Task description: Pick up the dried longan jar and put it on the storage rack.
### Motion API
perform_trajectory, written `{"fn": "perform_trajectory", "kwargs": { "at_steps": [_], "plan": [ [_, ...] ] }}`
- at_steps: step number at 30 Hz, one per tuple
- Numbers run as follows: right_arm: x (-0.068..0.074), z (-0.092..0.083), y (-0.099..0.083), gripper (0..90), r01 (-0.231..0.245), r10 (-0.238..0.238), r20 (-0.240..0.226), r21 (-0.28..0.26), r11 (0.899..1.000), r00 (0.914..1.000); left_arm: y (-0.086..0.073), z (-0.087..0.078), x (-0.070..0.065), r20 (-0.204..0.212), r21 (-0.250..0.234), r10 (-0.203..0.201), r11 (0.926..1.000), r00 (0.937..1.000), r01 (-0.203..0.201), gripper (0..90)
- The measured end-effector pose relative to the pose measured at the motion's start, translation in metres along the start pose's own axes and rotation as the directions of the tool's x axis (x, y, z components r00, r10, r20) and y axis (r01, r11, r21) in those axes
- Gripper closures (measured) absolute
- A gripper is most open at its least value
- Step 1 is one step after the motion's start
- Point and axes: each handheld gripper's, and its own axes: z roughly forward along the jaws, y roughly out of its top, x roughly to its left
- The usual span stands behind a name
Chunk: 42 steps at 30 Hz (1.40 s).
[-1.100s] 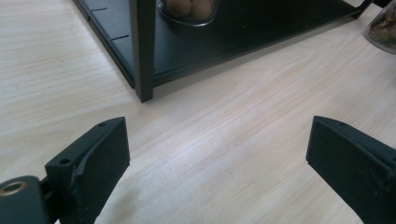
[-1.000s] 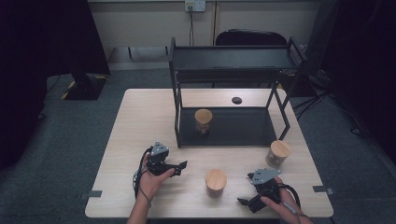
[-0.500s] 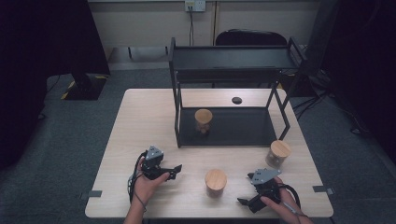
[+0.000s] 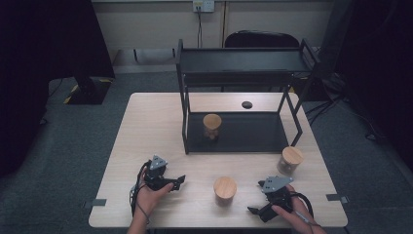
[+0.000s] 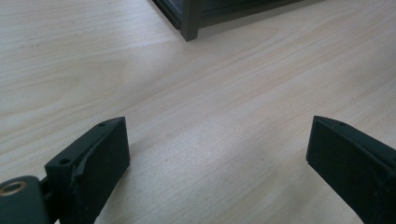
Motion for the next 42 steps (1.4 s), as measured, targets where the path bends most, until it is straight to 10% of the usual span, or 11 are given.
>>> {"fn": "perform_trajectory", "kwargs": {
  "at_steps": [36,42],
  "plan": [
    [-0.0002,-0.0001,-0.0002,0.0,0.002,-0.002,-0.001,0.0,1.0,1.0,-0.0083,-0.008,0.0005,-0.041,0.058,0.05,0.9972,0.9979,-0.048,0.9],
    [-0.0002,-0.0001,-0.0002,0.0,0.002,-0.002,-0.001,0.0,1.0,1.0,-0.0086,-0.0061,-0.0042,-0.068,0.09,0.113,0.9903,0.9913,-0.107,0.4]
  ]
}}
